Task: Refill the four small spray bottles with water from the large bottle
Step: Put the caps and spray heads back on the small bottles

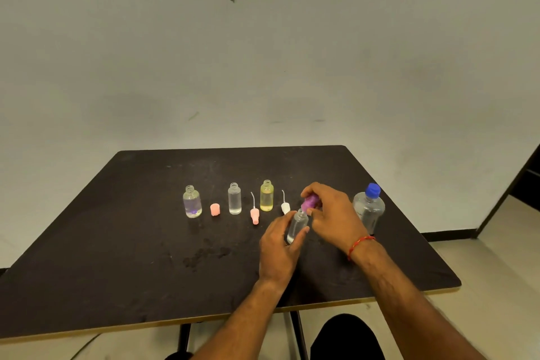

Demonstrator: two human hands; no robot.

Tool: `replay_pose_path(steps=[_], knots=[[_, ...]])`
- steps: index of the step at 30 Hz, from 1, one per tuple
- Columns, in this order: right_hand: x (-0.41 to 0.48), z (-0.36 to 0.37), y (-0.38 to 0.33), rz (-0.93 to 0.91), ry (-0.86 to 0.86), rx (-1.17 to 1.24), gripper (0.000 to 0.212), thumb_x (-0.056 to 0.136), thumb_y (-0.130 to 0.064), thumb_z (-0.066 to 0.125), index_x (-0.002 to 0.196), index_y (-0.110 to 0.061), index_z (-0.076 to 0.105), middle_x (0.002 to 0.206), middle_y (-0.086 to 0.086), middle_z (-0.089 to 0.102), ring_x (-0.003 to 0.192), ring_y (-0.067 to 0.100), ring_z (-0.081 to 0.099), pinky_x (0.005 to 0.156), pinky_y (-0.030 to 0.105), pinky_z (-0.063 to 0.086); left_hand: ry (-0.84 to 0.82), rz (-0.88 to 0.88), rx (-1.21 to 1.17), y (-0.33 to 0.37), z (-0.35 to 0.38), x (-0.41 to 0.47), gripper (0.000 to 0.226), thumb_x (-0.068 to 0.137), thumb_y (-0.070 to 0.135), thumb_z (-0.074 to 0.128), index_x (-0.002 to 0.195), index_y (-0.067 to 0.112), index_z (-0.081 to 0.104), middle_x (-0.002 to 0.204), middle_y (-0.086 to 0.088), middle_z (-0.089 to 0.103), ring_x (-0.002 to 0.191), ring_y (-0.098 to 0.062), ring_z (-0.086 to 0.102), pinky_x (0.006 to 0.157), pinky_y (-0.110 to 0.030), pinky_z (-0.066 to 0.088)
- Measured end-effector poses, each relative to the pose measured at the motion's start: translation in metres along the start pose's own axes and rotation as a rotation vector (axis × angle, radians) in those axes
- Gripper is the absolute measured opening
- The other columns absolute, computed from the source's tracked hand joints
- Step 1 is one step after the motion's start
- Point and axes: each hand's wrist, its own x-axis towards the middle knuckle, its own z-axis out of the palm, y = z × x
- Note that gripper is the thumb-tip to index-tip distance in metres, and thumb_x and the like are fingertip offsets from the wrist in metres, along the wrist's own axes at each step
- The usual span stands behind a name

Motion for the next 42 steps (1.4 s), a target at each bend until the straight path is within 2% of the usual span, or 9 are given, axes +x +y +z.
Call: replay_pose_path(steps=[4,9,13,17,22,25,31,38,42], knots=[[0.001,0.01,0.003,0.009,-0.05,0.022,0.031,0.08,-0.005,0.072,0.098,-0.027,0.06,0.099,-0.009,0.06,0.091,0.007,0.058,0.078,0.015,0.047,0.008,0.012,-0.014,0.004,-0.002,-0.001,0.038,0.092,0.048,0.064,0.126,0.033,0.061,0.112,0.025,0.063,0.107,-0.001,0.064,0.089,-0.033,0.058],[0.001,0.019,0.008,0.036,-0.078,0.034,0.023,0.083,-0.011,0.071,0.099,-0.024,0.061,0.099,-0.006,0.058,0.089,0.008,0.055,0.075,0.014,0.042,-0.015,0.008,-0.026,0.006,-0.002,-0.001,0.046,0.09,0.061,0.058,0.127,0.034,0.061,0.114,0.018,0.066,0.107,-0.003,0.064,0.089,-0.033,0.058],[0.002,0.023,0.013,0.089,-0.033,0.06,0.015,0.082,-0.023,0.075,0.091,-0.024,0.062,0.09,-0.008,0.059,0.081,0.008,0.055,0.067,0.013,0.04,-0.015,0.002,0.009,0.002,0.0,-0.001,0.036,0.092,0.033,0.071,0.126,0.024,0.065,0.112,0.014,0.067,0.104,-0.001,0.063,0.088,-0.03,0.058],[-0.001,0.03,0.015,0.118,0.023,0.118,0.032,0.077,-0.04,0.078,0.1,-0.025,0.062,0.092,-0.012,0.061,0.081,0.006,0.057,0.071,0.015,0.046,-0.009,-0.008,-0.019,-0.004,0.001,0.0,0.032,0.091,0.024,0.074,0.123,0.02,0.067,0.11,0.011,0.069,0.103,-0.005,0.066,0.087,-0.033,0.058],[-0.01,0.037,0.017,0.122,0.118,0.354,0.054,0.085,-0.014,0.072,0.133,-0.03,0.051,0.114,-0.009,0.064,0.104,0.008,0.061,0.087,0.026,0.054,-0.019,-0.022,-0.042,0.0,-0.001,0.0,0.035,0.092,0.036,0.069,0.126,0.026,0.065,0.112,0.014,0.068,0.105,-0.004,0.065,0.089,-0.03,0.057],[-0.014,0.04,0.014,0.135,0.168,0.396,0.053,0.084,-0.005,0.07,0.125,-0.034,0.054,0.107,-0.012,0.065,0.101,0.005,0.063,0.084,0.022,0.054,-0.029,-0.016,-0.043,0.0,-0.002,0.0,0.036,0.092,0.034,0.07,0.127,0.026,0.065,0.112,0.013,0.069,0.105,-0.005,0.066,0.089,-0.028,0.057],[-0.014,0.048,0.014,0.169,0.252,0.386,0.046,0.078,-0.022,0.08,0.119,-0.028,0.059,0.102,-0.01,0.064,0.094,0.003,0.061,0.081,0.019,0.053,-0.011,-0.011,-0.027,0.001,-0.002,-0.001,0.035,0.091,0.022,0.074,0.126,0.025,0.065,0.113,0.014,0.069,0.107,0.0,0.065,0.09,-0.024,0.056],[-0.016,0.05,0.017,0.145,0.203,0.432,0.05,0.085,-0.006,0.07,0.125,-0.031,0.057,0.114,-0.01,0.064,0.104,0.005,0.062,0.085,0.031,0.057,-0.023,0.001,-0.026,0.006,-0.004,-0.001,0.038,0.092,0.026,0.072,0.127,0.032,0.061,0.115,0.019,0.067,0.109,0.003,0.063,0.091,-0.017,0.052],[-0.015,0.049,0.015,0.154,0.251,0.416,0.044,0.079,-0.013,0.078,0.115,-0.031,0.06,0.106,-0.01,0.065,0.096,0.002,0.061,0.081,0.021,0.055,-0.021,-0.012,-0.001,0.002,-0.002,-0.001,0.041,0.09,0.023,0.074,0.13,0.024,0.063,0.121,0.013,0.068,0.113,0.005,0.061,0.096,-0.019,0.052]])
